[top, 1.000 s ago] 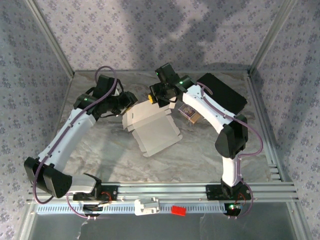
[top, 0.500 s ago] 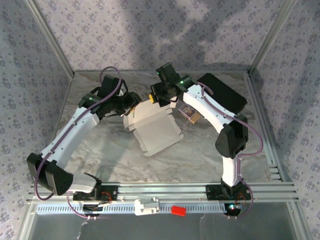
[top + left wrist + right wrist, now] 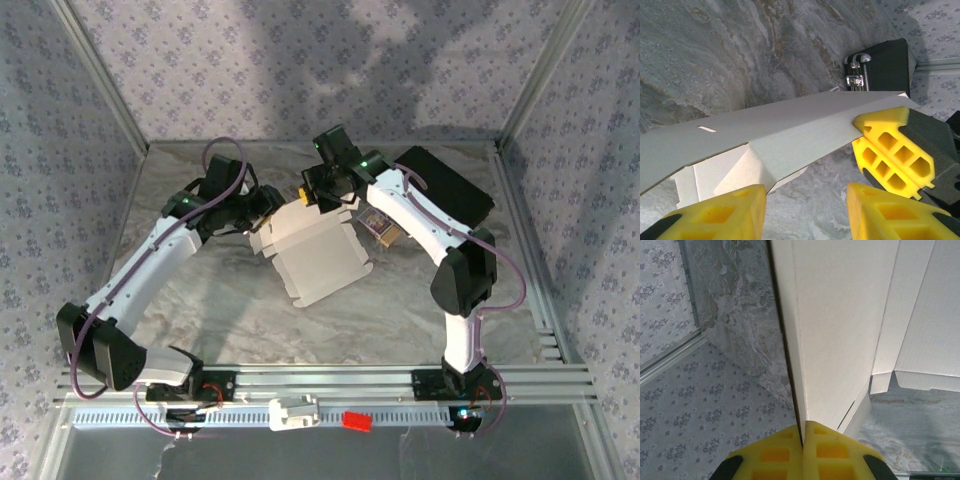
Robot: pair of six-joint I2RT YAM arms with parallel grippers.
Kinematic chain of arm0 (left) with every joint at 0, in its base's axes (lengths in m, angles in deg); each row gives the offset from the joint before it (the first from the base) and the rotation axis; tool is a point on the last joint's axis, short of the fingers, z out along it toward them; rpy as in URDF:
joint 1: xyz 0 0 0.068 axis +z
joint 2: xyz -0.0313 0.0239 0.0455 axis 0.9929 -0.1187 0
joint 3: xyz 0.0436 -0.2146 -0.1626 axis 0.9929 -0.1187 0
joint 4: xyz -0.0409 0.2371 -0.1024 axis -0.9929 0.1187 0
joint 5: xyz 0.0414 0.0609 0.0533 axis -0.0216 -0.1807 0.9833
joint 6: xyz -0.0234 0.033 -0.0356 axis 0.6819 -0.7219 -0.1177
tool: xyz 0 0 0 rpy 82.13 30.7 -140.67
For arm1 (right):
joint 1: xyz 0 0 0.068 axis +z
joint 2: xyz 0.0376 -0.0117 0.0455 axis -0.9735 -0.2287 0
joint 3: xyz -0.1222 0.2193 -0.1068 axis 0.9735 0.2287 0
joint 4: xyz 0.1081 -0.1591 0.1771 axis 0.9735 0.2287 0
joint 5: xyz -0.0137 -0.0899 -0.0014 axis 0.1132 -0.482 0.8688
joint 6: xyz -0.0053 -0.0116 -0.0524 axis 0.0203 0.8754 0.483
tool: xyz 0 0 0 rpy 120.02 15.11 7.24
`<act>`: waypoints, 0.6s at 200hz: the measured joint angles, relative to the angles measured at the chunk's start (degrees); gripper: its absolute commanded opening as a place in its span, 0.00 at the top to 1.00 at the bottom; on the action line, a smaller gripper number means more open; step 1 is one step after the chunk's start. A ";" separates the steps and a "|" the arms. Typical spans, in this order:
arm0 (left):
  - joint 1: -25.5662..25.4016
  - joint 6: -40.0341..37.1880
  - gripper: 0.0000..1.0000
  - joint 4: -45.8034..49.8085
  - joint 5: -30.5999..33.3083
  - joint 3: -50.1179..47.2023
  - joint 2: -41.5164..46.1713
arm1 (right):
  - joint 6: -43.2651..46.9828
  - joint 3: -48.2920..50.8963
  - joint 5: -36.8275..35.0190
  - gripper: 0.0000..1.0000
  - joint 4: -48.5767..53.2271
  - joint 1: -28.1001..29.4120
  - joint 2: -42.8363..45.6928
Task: Fold the paper box
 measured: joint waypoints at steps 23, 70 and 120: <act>-0.24 0.92 0.53 -2.25 0.04 -0.79 0.00 | -0.39 0.28 -0.11 1.00 -0.74 -0.11 0.00; -0.35 5.25 0.53 -10.03 0.24 -5.99 0.31 | -1.33 2.23 -1.01 1.00 -1.90 -0.59 0.00; 1.40 5.29 0.50 -10.16 -0.42 -6.27 3.85 | -2.12 3.30 0.15 1.00 -3.43 -0.74 0.22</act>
